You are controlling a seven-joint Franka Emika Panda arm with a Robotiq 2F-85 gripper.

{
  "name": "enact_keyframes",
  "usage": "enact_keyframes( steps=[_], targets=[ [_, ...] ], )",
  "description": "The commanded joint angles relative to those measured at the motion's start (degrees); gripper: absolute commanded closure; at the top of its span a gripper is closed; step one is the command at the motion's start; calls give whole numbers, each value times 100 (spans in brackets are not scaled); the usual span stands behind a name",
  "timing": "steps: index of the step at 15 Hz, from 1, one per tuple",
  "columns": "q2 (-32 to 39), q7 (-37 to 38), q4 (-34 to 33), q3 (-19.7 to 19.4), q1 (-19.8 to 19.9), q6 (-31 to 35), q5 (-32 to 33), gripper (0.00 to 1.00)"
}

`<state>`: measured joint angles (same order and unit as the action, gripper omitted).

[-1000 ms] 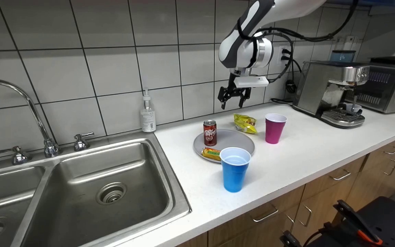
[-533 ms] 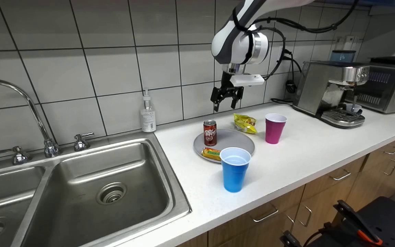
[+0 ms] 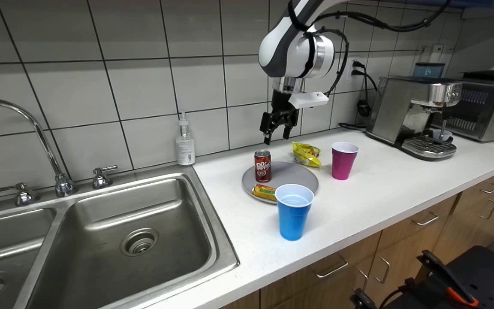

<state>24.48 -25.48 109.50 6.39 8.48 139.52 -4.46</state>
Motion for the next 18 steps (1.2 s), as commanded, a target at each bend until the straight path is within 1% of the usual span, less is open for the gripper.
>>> enact_keyframes(
  steps=[1,6,15,18],
  targets=[
    [-265,-411,276,95,-19,-166,-78,0],
    [-79,-543,125,116,-132,-244,-32,0],
    [481,-425,-324,25,-315,-278,217,0],
    [635,-408,-460,19,-302,-263,281,0]
  ],
)
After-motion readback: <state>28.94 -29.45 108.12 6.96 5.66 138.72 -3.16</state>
